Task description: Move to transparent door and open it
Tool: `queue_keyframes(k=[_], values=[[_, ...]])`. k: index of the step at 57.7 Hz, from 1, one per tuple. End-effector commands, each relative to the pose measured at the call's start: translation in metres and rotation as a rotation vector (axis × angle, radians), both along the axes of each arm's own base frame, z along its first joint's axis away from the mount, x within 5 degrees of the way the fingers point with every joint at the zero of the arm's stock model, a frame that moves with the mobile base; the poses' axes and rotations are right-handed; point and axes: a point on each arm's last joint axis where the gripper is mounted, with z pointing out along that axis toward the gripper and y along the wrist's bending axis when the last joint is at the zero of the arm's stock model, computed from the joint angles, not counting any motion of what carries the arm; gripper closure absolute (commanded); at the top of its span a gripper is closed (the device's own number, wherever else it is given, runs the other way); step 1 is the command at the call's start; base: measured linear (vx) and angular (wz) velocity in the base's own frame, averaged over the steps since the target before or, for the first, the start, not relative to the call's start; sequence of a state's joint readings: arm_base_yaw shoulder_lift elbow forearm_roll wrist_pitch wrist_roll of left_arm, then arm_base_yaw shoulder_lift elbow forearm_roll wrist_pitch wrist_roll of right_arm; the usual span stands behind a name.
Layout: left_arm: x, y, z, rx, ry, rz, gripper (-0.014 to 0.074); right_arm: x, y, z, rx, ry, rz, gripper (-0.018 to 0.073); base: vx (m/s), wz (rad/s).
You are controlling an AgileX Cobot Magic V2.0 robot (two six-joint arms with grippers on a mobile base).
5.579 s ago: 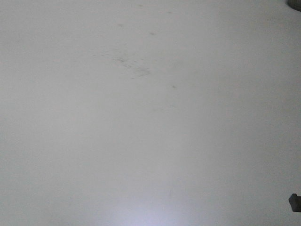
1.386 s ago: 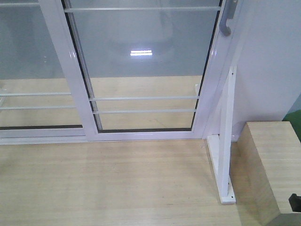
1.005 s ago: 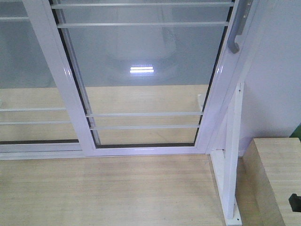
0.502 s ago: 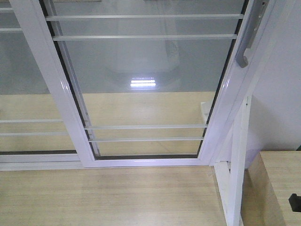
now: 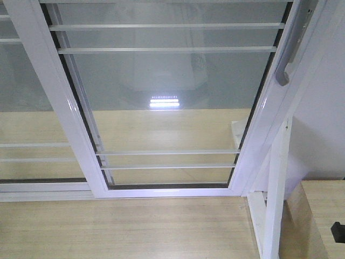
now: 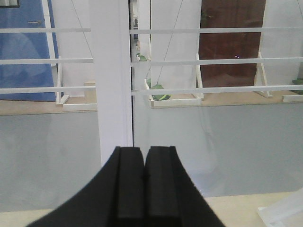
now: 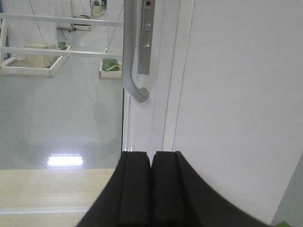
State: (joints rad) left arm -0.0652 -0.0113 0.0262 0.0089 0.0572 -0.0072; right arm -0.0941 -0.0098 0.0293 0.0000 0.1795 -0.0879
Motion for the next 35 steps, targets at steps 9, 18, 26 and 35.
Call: queue_keyframes(k=[9, 18, 26, 35], values=[[0.0001, -0.0003, -0.0032, -0.006, -0.058, -0.005, 0.0602, 0.0002, -0.0003, 0.0031, -0.007, -0.076, -0.004, 0.0567, 0.07, 0.00], [0.0001, -0.0003, -0.0032, -0.006, -0.058, -0.005, 0.0602, 0.0002, -0.0003, 0.0031, -0.007, -0.076, -0.004, 0.0567, 0.07, 0.00], [0.0002, -0.0002, -0.0031, -0.006, -0.055, -0.003, 0.0602, 0.0015, -0.0003, 0.0030, -0.006, -0.065, -0.002, 0.0567, 0.03, 0.03], [0.0001, -0.0004, -0.0032, -0.006, -0.055, -0.006, 0.0602, 0.0016, -0.0004, 0.0029, -0.006, -0.064, -0.005, 0.0567, -0.01, -0.01]])
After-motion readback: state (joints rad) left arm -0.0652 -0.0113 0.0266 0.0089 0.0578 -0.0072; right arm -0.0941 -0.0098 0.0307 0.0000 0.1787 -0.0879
